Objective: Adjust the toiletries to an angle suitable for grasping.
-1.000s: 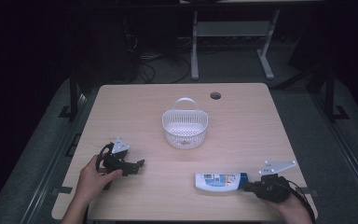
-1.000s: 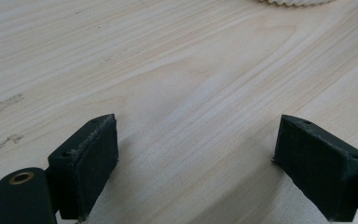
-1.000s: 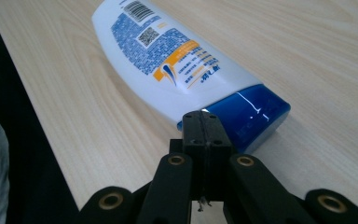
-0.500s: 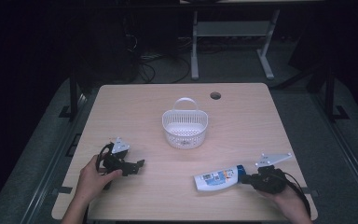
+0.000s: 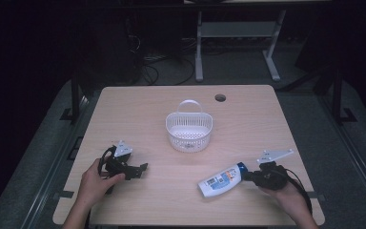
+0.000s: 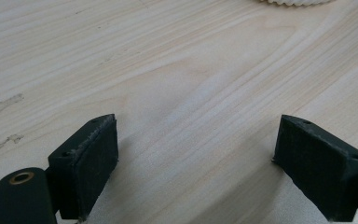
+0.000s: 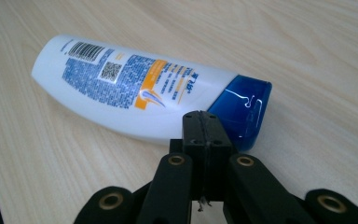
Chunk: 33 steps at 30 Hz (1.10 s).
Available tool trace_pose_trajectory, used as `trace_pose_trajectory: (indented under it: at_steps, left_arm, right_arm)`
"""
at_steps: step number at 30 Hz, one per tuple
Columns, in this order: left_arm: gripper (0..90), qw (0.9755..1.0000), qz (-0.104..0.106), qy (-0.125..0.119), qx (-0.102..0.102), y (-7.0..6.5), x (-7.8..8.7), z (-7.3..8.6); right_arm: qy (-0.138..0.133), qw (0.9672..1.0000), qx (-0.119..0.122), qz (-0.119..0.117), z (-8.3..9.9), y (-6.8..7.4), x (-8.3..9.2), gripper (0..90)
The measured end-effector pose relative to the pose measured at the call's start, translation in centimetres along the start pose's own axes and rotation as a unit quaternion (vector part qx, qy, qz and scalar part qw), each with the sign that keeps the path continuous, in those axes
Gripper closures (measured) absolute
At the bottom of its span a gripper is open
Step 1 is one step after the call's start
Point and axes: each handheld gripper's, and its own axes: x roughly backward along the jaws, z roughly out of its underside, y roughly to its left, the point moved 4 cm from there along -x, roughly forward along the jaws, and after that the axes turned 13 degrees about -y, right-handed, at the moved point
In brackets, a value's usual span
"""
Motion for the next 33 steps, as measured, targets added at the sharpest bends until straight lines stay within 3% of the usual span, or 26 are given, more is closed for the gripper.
trace_pose_trajectory:
  at_steps: [33]
  left_arm:
    - [13.0,1.0000,0.000,0.000,0.000,0.0,0.0,0.0]
  right_arm:
    - [0.000,0.9997,-0.002,0.024,-3.1,-1.6,-4.2,89.9]
